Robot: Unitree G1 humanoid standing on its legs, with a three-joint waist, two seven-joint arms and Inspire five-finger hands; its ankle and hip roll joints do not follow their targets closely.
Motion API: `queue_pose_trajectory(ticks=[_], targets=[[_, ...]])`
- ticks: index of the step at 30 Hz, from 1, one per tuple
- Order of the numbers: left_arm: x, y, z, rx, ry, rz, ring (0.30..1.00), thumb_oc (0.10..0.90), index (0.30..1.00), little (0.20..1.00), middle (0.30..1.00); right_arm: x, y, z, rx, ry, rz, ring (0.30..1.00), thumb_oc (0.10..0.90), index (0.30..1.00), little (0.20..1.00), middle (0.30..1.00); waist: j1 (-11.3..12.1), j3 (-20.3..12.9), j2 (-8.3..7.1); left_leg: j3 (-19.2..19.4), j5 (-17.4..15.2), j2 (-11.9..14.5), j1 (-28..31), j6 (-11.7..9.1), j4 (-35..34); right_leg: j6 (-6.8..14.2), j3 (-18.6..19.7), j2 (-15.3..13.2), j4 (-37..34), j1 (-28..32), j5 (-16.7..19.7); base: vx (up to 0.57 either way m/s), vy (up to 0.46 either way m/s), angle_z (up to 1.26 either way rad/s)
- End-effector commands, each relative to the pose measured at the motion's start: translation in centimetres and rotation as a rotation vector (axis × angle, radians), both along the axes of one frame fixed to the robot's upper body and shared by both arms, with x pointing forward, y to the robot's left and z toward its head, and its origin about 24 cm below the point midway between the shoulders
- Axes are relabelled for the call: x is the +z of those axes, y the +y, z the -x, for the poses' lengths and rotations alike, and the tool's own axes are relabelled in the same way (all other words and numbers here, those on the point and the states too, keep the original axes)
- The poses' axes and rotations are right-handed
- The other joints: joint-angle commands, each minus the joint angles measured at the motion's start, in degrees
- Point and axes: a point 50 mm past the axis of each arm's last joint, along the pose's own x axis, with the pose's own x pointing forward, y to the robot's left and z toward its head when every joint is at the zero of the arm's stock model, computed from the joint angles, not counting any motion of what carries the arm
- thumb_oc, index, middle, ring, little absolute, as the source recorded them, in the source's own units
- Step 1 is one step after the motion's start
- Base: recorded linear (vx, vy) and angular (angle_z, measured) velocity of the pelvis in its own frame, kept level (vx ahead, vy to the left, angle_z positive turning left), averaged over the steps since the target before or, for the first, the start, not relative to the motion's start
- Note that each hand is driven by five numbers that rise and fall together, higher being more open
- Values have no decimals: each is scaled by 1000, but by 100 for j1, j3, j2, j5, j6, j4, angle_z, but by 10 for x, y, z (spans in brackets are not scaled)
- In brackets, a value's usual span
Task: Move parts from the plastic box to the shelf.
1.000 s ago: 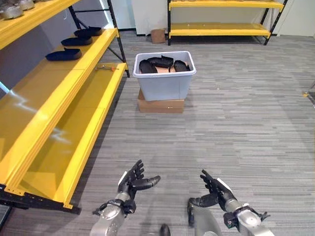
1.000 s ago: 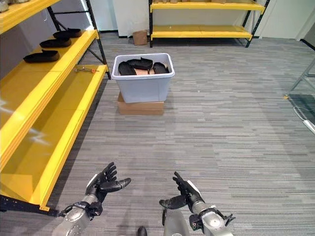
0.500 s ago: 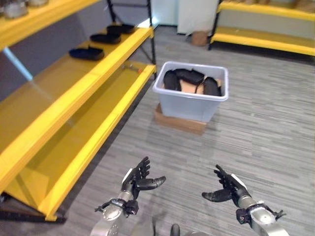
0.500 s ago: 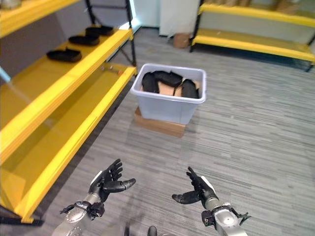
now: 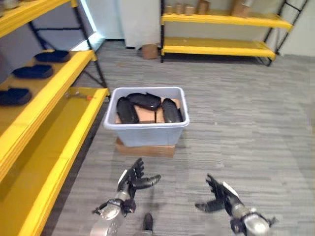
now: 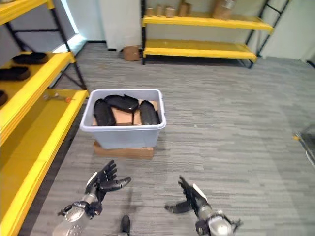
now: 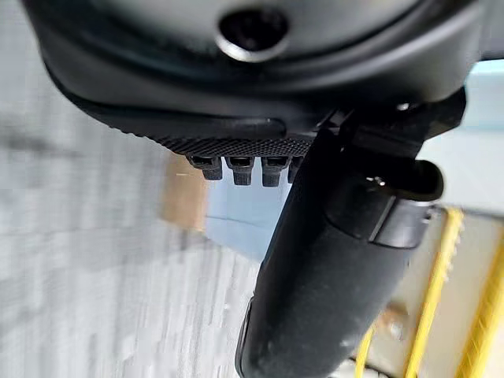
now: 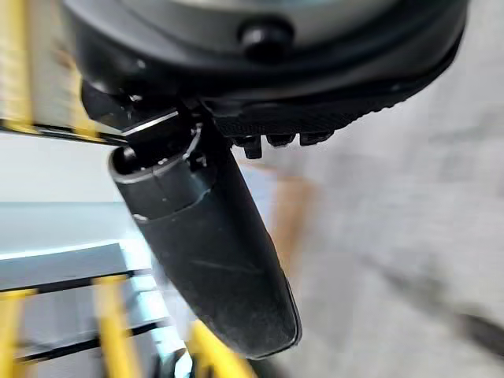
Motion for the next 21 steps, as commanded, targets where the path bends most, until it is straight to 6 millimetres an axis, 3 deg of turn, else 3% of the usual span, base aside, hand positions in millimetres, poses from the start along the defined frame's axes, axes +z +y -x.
queue_pose_trajectory(ticks=[1, 3, 4, 5, 7, 8, 10, 12, 13, 16, 21], targets=[[27, 5, -9, 3, -157, -18, 1000, 900, 1000, 1000, 1000, 24, 5, -27, 37, -154, -14, 1000, 900, 1000, 1000, 1000, 293, 9, -62, 14, -757, -19, 169, -243, 38, 8, 290, 100, 1129, -164, 973, 162, 159, 21], [29, 6, -10, -5, -165, -26, 1000, 900, 1000, 1000, 1000, 22, 7, -26, 41, -147, -20, 1000, 900, 1000, 1000, 1000, 243, 76, 6, -7, -840, -53, 360, -149, -6, 14, 314, 128, 1809, -569, 1374, 115, 110, 27], [29, 6, -10, -5, -165, -26, 1000, 900, 1000, 1000, 1000, 22, 7, -26, 42, -147, -20, 1000, 900, 1000, 1000, 1000, 248, 76, 3, -1, -838, -56, 361, -149, -9, 15, 322, 126, 1828, -581, 1367, 206, 174, 52], [32, 6, -11, -31, -175, -50, 1000, 900, 1000, 1000, 1000, 21, 6, -22, 38, -144, -20, 1000, 900, 1000, 1000, 1000, 114, 236, 143, -12, -970, -87, 656, -7, -86, -54, 204, 177, 2701, -1057, 1583, 170, 136, 44], [32, 6, -11, -34, -170, -49, 1000, 900, 1000, 1000, 1000, 21, 7, -22, 34, -140, -23, 1000, 900, 1000, 1000, 1000, 83, 256, 187, 4, -1010, -94, 769, 12, -149, -81, 91, 131, 2790, -1259, 1463, 202, 124, 14], [31, 7, -11, -26, -169, -46, 1000, 900, 1000, 1000, 1000, 20, 7, -22, 27, -136, -29, 1000, 900, 1000, 1000, 1000, 56, 274, 210, 46, -1069, -105, 907, -8, -242, -130, -114, 143, 2443, -1463, 1187, 218, 67, -14], [31, 9, -10, -15, -166, -36, 1000, 900, 1000, 1000, 1000, 22, 7, -24, 27, -143, -39, 1000, 900, 1000, 1000, 1000, 15, 292, 241, 72, -1153, -97, 1050, -57, -278, -133, -324, 176, 1716, -1628, 1084, 228, -25, -32], [30, 10, -9, -6, -165, -21, 1000, 900, 1000, 1000, 1000, 23, 6, -25, 30, -147, -38, 1000, 900, 1000, 1000, 1000, -46, 297, 189, 41, -1236, -131, 1167, -145, -296, -55, -366, 234, 739, -1634, 1144, 270, -117, -18], [28, 12, -6, 7, -162, -15, 1000, 900, 1000, 1000, 1000, 24, 6, -26, 43, -149, -28, 1000, 900, 1000, 1000, 1000, -62, 285, 131, 38, -1307, -128, 1316, -215, -361, 36, -415, 246, -138, -1574, 1393, 224, -112, 5], [26, 11, -5, 4, -156, -10, 1000, 900, 1000, 1000, 1000, 25, 5, -25, 51, -148, -25, 1000, 900, 1000, 1000, 1000, -74, 273, 99, 9, -1329, -101, 1413, -265, -394, 38, -362, 283, -234, -1458, 1466, 165, -109, 15], [21, 2, -6, 6, -140, 26, 1000, 900, 1000, 1000, 1000, 26, -1, -25, 39, -151, -14, 1000, 900, 1000, 1000, 1000, -50, -6, 50, -158, -1256, 174, 1422, -477, -387, -186, -463, 524, -478, -1054, 1326, 187, -185, 34]])
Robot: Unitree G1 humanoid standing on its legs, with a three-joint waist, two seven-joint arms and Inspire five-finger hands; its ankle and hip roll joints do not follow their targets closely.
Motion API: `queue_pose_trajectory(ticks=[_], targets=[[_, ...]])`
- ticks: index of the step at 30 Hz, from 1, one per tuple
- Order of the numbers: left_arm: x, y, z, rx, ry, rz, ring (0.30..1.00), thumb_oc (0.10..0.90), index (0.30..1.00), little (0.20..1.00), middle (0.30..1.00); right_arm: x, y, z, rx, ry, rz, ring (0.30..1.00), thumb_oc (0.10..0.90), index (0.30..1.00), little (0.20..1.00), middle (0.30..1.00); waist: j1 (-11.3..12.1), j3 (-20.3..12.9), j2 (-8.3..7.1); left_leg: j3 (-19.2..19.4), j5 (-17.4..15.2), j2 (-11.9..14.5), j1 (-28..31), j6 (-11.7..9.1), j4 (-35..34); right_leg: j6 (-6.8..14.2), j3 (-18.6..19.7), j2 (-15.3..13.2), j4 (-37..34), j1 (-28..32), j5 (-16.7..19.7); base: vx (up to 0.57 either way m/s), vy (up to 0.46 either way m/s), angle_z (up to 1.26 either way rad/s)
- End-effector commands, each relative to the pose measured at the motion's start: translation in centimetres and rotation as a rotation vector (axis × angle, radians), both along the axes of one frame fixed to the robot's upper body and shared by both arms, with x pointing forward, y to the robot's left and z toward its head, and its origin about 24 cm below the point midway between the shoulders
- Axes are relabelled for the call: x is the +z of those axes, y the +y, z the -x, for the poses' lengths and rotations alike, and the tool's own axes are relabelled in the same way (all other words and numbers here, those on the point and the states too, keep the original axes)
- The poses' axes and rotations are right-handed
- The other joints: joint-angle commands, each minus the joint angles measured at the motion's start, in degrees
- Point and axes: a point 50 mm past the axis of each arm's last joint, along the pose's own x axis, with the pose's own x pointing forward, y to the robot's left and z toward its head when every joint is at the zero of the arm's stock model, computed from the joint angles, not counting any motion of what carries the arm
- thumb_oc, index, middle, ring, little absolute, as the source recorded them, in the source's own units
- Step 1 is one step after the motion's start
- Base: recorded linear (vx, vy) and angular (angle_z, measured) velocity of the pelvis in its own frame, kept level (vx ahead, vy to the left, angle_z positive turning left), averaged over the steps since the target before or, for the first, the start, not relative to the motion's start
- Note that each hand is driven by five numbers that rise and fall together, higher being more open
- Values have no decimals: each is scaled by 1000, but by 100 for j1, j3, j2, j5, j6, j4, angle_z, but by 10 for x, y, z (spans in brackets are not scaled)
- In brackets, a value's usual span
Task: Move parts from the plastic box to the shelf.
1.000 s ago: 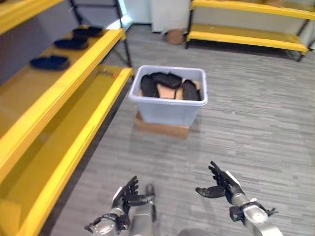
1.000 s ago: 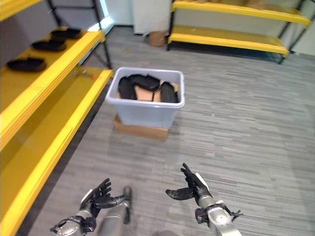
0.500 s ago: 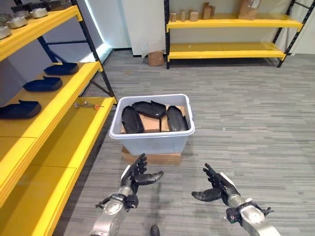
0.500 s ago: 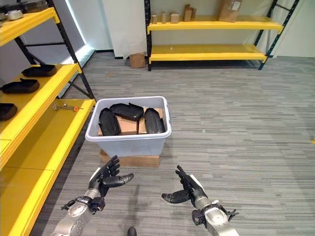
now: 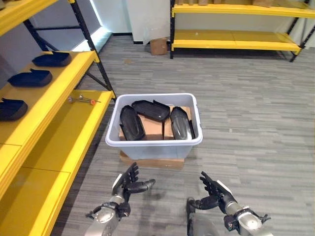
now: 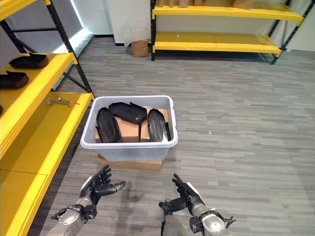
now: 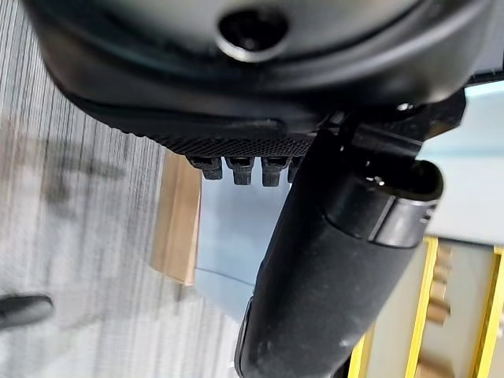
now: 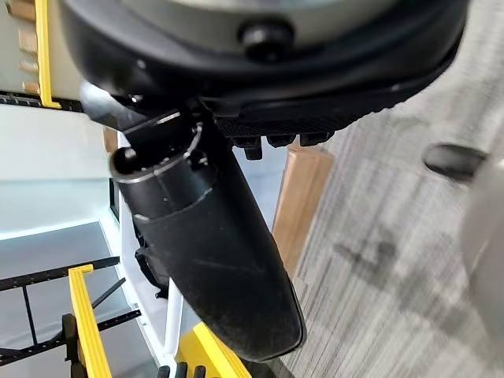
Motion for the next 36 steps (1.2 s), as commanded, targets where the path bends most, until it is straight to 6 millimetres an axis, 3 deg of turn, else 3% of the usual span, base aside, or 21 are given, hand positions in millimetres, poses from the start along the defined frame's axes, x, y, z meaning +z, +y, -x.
queue_pose_trajectory(ticks=[1, 6, 9, 10, 12, 13, 15, 17, 18, 22, 23, 25, 29, 31, 32, 36], targets=[[38, 0, -31, -29, -230, -1, 1000, 900, 1000, 1000, 1000, 43, 0, -34, 36, -245, -26, 1000, 900, 1000, 1000, 1000, 6, -358, -223, -117, 252, -35, -455, -11, 162, 278, 105, -67, 86, 345, -430, 156, -170, 10], [38, -6, -36, -33, -231, 22, 1000, 900, 1000, 1000, 1000, 44, -4, -35, 11, -249, -36, 1000, 900, 1000, 1000, 1000, -23, -262, -256, -191, 331, 142, -732, -203, 997, 68, 69, 42, 264, 440, -698, 98, -124, 5], [37, -8, -34, -32, -226, 38, 1000, 900, 1000, 1000, 1000, 43, -7, -34, 9, -237, -37, 1000, 900, 1000, 1000, 1000, 35, -91, -335, -240, 760, 158, -1293, -375, 2360, -126, 43, 82, 282, 676, -881, 75, -130, 19], [37, -8, -34, -32, -227, 38, 1000, 900, 1000, 1000, 1000, 43, -7, -34, 9, -237, -37, 1000, 900, 1000, 1000, 1000, 21, -94, -326, -260, 736, 167, -1333, -379, 2419, -130, 27, 90, 285, 670, -882, 55, -101, 8], [36, -5, -31, -24, -220, 36, 1000, 900, 1000, 1000, 1000, 44, -11, -31, 8, -234, -28, 1000, 900, 1000, 1000, 1000, 175, 126, -459, -544, 1071, -130, -1997, -489, 3768, -238, -6, 32, 258, 879, -962, 76, -112, 1], [36, -5, -30, -25, -217, 38, 1000, 900, 1000, 1000, 1000, 43, -12, -31, 8, -230, -23, 1000, 900, 1000, 1000, 1000, 189, 156, -479, -523, 1077, -116, -2176, -471, 3861, -242, -32, 13, 210, 941, -976, 102, -92, 0], [36, -5, -29, -29, -212, 38, 1000, 900, 1000, 1000, 1000, 42, -14, -30, -5, -228, -15, 1000, 900, 1000, 1000, 1000, 169, 180, -501, -214, 1126, 256, -2429, -412, 3360, -223, -105, -51, 97, 1051, -987, 137, 1, 17], [34, -5, -27, -33, -204, 37, 1000, 900, 1000, 1000, 1000, 41, -15, -30, -25, -230, -13, 1000, 900, 1000, 1000, 1000, 203, 130, -515, -88, 1073, 585, -2254, -356, 2203, -131, -129, -99, -19, 1165, -1053, 268, 156, 32], [32, -5, -27, -37, -194, 17, 1000, 900, 1000, 1000, 1000, 42, -18, -31, -41, -242, 0, 1000, 900, 1000, 1000, 1000, 246, 72, -442, -191, 1458, 998, -2211, -422, 757, -9, -87, -123, -79, 1256, -1159, 257, 184, 15], [31, -5, -27, -37, -194, 5, 1000, 900, 1000, 1000, 1000, 40, -22, -32, -48, -232, 15, 1000, 900, 1000, 1000, 1000, 280, -29, -294, -398, 2014, 1300, -2148, -693, -82, 95, 20, -160, -142, 1429, -1270, 237, 223, -13], [31, -4, -26, -30, -194, 13, 1000, 900, 1000, 1000, 1000, 39, -21, -30, -43, -219, 10, 1000, 900, 1000, 1000, 1000, 243, -111, -233, -276, 1819, 1314, -2012, -669, -100, 127, 56, -177, -124, 1483, -1342, 375, 374, -30], [32, -3, -28, -37, -199, 14, 1000, 900, 1000, 1000, 1000, 36, -21, -27, -49, -210, 2, 1000, 900, 1000, 1000, 1000, 226, -251, -213, -120, 1749, 1196, -1902, -707, -101, 200, 32, -312, -165, 1601, -1301, 295, 303, -30], [38, 0, -31, -60, -224, -12, 1000, 900, 1000, 1000, 1000, 35, -17, -27, -53, -203, -16, 1000, 900, 1000, 1000, 1000, 263, -310, -334, 46, 1352, 796, -1774, -445, 108, 438, 210, -774, -15, 1615, -1115, 223, 304, -16], [41, 6, -33, -59, -233, -40, 1000, 900, 1000, 1000, 1000, 32, -10, -27, -49, -199, -33, 1000, 900, 1000, 1000, 1000, 300, -349, -468, 185, 1016, 418, -1743, -187, 237, 645, 352, -1126, 304, 1391, -669, 232, 394, -28], [41, 6, -33, -59, -233, -40, 1000, 900, 1000, 1000, 1000, 32, -10, -27, -49, -199, -34, 1000, 900, 1000, 1000, 1000, 304, -355, -475, 191, 1010, 413, -1752, -183, 246, 649, 359, -1133, 306, 1382, -669, 106, 218, -10], [47, 9, -36, -75, -251, -68, 1000, 900, 1000, 1000, 1000, 28, -4, -26, -33, -184, -44, 1000, 900, 1000, 1000, 1000, 295, -342, -500, 214, 706, 21, -1767, 103, 392, 772, 465, -1386, 906, 1060, 68, 136, 256, 3]])
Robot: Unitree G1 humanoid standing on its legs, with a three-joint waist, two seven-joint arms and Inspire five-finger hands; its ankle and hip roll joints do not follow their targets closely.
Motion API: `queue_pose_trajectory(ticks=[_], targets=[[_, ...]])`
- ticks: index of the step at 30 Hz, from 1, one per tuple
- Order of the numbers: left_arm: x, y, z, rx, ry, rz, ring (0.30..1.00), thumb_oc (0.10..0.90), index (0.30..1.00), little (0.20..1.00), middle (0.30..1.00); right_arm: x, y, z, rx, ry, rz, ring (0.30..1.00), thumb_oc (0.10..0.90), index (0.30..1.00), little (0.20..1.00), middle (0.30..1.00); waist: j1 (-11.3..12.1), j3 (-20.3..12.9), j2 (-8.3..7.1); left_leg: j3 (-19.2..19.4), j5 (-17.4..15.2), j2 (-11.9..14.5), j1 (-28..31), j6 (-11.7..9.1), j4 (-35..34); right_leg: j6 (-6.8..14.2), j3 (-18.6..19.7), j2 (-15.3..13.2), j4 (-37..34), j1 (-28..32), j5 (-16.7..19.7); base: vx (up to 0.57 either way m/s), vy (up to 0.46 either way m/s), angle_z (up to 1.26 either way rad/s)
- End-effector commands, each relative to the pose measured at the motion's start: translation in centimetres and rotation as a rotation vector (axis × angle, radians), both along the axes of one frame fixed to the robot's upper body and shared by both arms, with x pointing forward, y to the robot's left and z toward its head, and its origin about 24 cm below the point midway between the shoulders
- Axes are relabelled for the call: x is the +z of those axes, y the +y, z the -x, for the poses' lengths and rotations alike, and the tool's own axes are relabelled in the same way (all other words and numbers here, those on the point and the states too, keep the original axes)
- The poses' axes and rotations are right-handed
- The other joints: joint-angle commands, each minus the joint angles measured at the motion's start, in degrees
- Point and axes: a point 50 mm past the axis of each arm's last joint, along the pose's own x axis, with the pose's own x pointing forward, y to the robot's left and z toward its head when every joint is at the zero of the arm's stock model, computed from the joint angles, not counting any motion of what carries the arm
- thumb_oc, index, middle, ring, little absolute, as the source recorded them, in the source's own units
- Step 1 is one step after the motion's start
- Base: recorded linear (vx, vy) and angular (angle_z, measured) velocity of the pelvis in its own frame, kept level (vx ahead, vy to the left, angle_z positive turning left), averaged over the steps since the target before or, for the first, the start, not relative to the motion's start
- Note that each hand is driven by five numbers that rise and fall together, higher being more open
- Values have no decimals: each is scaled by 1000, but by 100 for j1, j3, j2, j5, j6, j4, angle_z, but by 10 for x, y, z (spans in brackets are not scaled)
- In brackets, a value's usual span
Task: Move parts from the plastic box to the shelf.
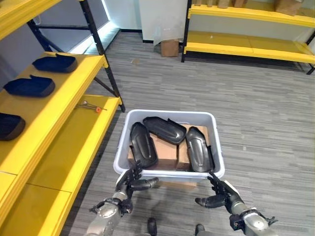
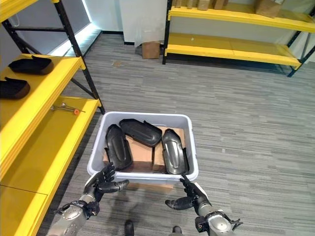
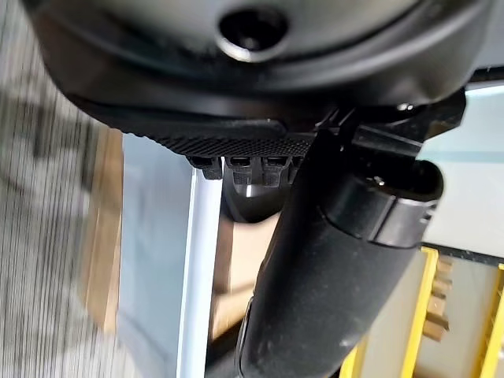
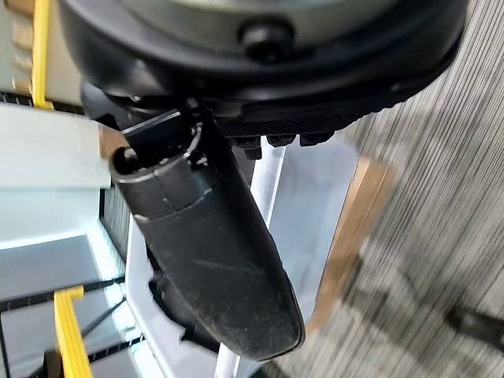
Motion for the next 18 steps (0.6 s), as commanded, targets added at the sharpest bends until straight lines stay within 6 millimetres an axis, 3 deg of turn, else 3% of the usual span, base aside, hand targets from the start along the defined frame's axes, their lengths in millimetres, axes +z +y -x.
queue_pose_trajectory(ticks=[1, 2, 4, 6, 9, 12, 15, 18], targets=[[39, -2, -21, -26, -231, 15, 1000, 900, 1000, 1000, 1000, 30, 8, -28, 42, -184, -29, 1000, 900, 1000, 1000, 1000, 29, -196, -249, -147, -83, 330, -295, -89, 276, 314, 188, -410, 247, 280, 1574, 132, 253, 7], [40, -2, -22, -30, -238, 12, 1000, 900, 1000, 1000, 1000, 29, 9, -28, 50, -181, -30, 1000, 900, 1000, 1000, 1000, 5, -159, -213, -147, -94, 287, -225, -44, 214, 286, 202, -406, 455, 172, 1737, 75, 188, 6], [42, -1, -23, -33, -246, 6, 1000, 900, 1000, 1000, 1000, 31, 13, -30, 70, -189, -33, 1000, 900, 1000, 1000, 1000, -11, -33, -138, -97, -107, 289, -101, 27, 116, 235, 134, -301, 945, -120, 1706, 50, 157, -1], [43, 0, -24, -32, -245, -5, 1000, 900, 1000, 1000, 1000, 31, 18, -31, 92, -192, -30, 1000, 900, 1000, 1000, 1000, 29, 16, -112, 34, -166, 268, 52, 32, -30, 265, -300, -417, 902, -253, 1615, 81, 94, -14], [43, 5, -23, -13, -247, 2, 1000, 900, 1000, 1000, 1000, 38, 22, -37, 118, -227, -37, 1000, 900, 1000, 1000, 1000, 4, 74, -120, 191, -222, 368, 214, -89, -161, 260, -577, -221, -71, -536, 1241, 96, -38, -27], [42, 10, -22, 17, -244, 4, 1000, 900, 1000, 1000, 1000, 44, 22, -42, 141, -255, -9, 1000, 900, 1000, 1000, 1000, -57, 207, -186, 190, -298, 456, 357, -205, -106, 347, -472, -158, -736, -627, 1391, 83, -110, -26], [35, 5, -18, 17, -223, 26, 1000, 900, 1000, 1000, 1000, 44, 21, -39, 149, -250, -3, 1000, 900, 1000, 1000, 1000, -53, 133, -269, 172, -273, 545, 412, -319, -92, 292, -497, -67, -929, -317, 1192, 94, -178, 10], [31, 3, -11, 21, -209, 55, 1000, 900, 1000, 1000, 1000, 52, 14, -37, 145, -284, 10, 1000, 900, 1000, 1000, 1000, -72, -8, -237, 160, -189, 688, 436, -425, -132, 223, -725, 58, -1092, -95, 1105, 87, -176, 41]])
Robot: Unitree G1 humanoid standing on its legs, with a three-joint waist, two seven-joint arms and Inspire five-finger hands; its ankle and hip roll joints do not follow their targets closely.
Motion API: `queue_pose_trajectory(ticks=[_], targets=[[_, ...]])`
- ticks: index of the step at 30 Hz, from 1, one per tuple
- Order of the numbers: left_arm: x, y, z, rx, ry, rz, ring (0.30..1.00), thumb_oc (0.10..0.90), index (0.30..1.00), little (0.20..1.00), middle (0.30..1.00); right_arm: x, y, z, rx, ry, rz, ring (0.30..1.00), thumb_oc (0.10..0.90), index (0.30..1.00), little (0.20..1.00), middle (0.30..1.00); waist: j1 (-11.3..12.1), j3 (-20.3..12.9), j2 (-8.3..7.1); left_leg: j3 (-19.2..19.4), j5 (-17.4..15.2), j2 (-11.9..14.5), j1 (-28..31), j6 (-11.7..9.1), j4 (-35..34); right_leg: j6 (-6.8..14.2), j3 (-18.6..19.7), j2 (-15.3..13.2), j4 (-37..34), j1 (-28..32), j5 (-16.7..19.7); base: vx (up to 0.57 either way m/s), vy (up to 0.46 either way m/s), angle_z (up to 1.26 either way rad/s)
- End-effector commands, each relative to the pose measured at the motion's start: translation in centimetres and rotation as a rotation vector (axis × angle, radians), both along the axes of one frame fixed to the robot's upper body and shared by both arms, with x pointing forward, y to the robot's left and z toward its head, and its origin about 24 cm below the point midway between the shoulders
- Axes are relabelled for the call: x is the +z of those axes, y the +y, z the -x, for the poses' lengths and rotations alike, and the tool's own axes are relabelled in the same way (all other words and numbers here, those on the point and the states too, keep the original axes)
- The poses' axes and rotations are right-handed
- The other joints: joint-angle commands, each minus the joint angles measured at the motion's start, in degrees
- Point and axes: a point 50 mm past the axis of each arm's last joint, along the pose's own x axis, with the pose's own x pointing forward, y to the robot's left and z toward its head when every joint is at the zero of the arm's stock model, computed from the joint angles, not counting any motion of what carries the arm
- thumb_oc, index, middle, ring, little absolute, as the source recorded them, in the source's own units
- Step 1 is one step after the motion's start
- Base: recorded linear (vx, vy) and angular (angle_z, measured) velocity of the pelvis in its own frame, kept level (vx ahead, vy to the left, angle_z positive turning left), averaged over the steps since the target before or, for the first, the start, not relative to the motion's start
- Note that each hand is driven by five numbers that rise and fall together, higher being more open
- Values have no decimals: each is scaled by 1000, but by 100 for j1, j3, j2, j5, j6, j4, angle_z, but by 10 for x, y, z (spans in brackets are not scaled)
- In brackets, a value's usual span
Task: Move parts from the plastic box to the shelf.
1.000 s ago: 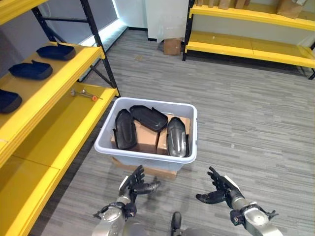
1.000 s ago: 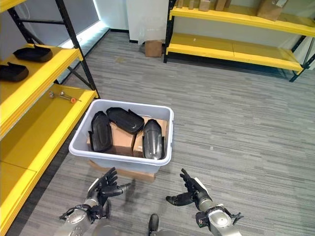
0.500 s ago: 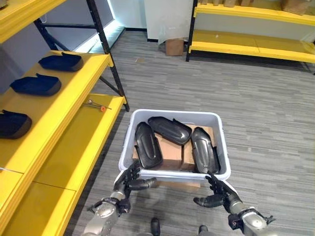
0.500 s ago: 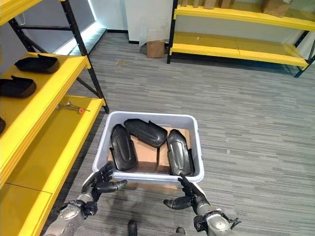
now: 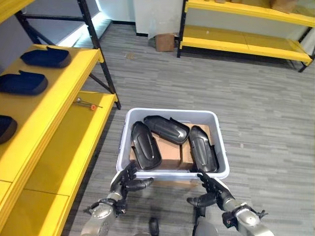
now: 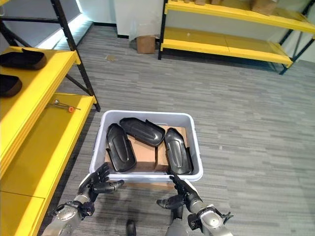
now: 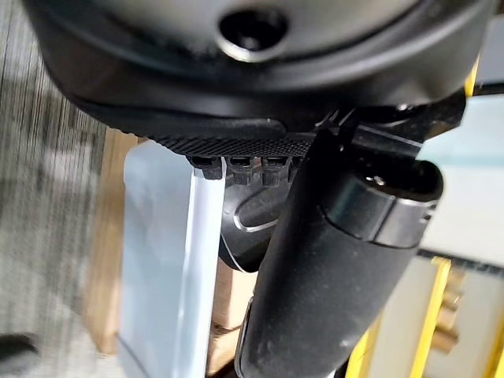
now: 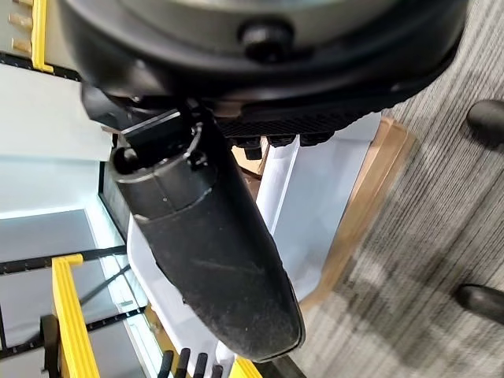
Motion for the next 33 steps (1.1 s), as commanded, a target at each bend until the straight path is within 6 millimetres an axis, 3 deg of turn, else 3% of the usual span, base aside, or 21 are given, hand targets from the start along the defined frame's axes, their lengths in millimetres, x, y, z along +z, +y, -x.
queue_pose_trajectory(ticks=[1, 8, 15, 18, 22, 26, 33], targets=[[34, -7, -21, -19, -223, 56, 1000, 900, 1000, 1000, 1000, 53, -9, -36, 41, -289, 25, 1000, 900, 1000, 1000, 1000, -72, -203, 126, 61, 59, 927, -4, -491, -9, -160, -177, 316, 323, 161, -302, 85, -171, 9], [33, -6, -17, -23, -220, 62, 1000, 900, 1000, 1000, 1000, 85, -14, -49, 67, -432, 45, 1000, 900, 1000, 1000, 1000, -92, -138, 219, 44, 196, 1229, -74, -660, -36, -299, -298, 527, 371, 167, -527, 35, -139, 0], [35, -3, -15, -13, -223, 64, 1000, 900, 1000, 1000, 1000, 123, -20, -63, 86, -598, 96, 1000, 900, 1000, 1000, 1000, -65, -43, 284, -16, 303, 1318, -283, -724, -40, -334, -351, 585, 372, 27, -548, -26, -66, 1], [36, -1, -11, -24, -226, 66, 1000, 900, 1000, 1000, 1000, 178, -27, -73, 109, -836, 185, 1000, 900, 1000, 1000, 1000, -43, 40, 332, -23, 358, 1372, -412, -772, -40, -340, -380, 607, 382, -84, -557, -48, -33, 3], [38, -1, -9, -27, -231, 81, 1000, 900, 1000, 1000, 1000, 220, -25, -80, 145, -1023, 266, 1000, 900, 1000, 1000, 1000, 16, 158, 360, -35, 419, 1403, -560, -815, -40, -341, -399, 612, 348, -178, -531, -56, -25, 6], [44, -2, -13, -44, -254, 88, 1000, 900, 1000, 1000, 1000, 249, -15, -101, 183, -1140, 384, 1000, 900, 1000, 1000, 1000, 137, 380, 405, -91, 519, 1410, -796, -854, -40, -345, -430, 583, 359, -363, -483, -97, -19, 4], [56, -4, -22, -62, -300, 83, 1000, 900, 1000, 1000, 1000, 301, -5, -136, 207, -1310, 776, 1000, 900, 1000, 1000, 1000, 369, 765, 527, -162, 683, 1398, -1185, -875, -32, -373, -452, 491, 593, -807, -456, -84, -1, 11]])
